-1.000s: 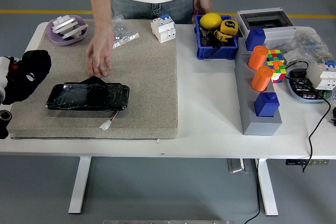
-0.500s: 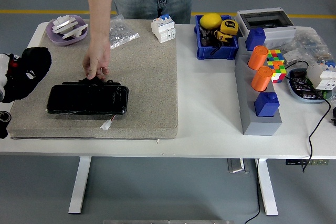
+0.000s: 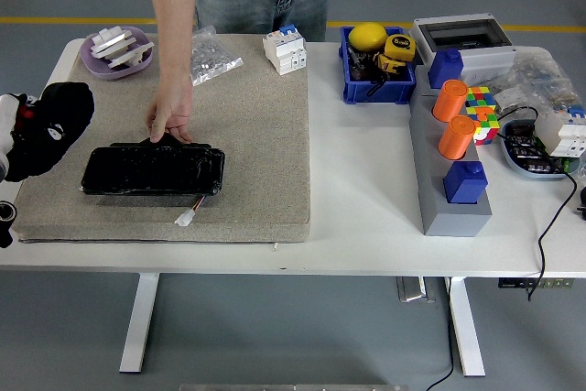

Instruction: Pick the rag up,wipe the panel,place it on the desk

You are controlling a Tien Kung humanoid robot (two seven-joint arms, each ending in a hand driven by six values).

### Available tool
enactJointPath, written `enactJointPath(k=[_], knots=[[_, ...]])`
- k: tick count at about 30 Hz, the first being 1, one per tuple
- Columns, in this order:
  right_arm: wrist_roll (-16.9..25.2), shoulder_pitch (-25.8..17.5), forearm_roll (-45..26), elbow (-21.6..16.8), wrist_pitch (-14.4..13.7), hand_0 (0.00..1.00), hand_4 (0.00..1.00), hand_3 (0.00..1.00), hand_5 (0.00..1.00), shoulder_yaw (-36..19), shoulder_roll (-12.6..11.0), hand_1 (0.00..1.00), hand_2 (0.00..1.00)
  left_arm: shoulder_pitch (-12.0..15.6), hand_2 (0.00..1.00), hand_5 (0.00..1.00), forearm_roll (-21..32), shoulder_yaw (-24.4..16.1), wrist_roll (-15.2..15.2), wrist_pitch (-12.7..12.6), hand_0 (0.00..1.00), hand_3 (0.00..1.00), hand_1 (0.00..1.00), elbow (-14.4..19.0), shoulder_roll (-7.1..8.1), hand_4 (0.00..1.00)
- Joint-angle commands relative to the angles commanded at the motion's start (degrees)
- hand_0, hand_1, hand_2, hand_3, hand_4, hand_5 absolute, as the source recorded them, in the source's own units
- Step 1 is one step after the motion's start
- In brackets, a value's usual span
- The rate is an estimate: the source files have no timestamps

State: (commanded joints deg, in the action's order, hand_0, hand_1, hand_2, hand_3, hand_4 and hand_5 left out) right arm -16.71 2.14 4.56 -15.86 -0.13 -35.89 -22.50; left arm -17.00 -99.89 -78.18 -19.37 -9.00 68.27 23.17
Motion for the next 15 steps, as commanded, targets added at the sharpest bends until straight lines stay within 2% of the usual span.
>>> enactJointPath(k=[6,15], knots=[[-0.02,-0.15,-0.08,-0.01,0.02,0.757,0.968,0.646,0.488,-0.08,0.0,0.72,0.717,2.35,0.536,0.002,-0.36,-0.02,-0.08,-0.14,0.242,0.465,0.291,4.05,0.05,0.222],[0.05,-0.05,0.58,-0.08,-0.06,0.756,0.967,0.646,0.487,-0.87,-0.21,0.721,0.717,4.82,0.534,0.002,0.28,1.0,0.21,-0.42,0.242,0.467,0.284,4.57,-0.53,0.224]])
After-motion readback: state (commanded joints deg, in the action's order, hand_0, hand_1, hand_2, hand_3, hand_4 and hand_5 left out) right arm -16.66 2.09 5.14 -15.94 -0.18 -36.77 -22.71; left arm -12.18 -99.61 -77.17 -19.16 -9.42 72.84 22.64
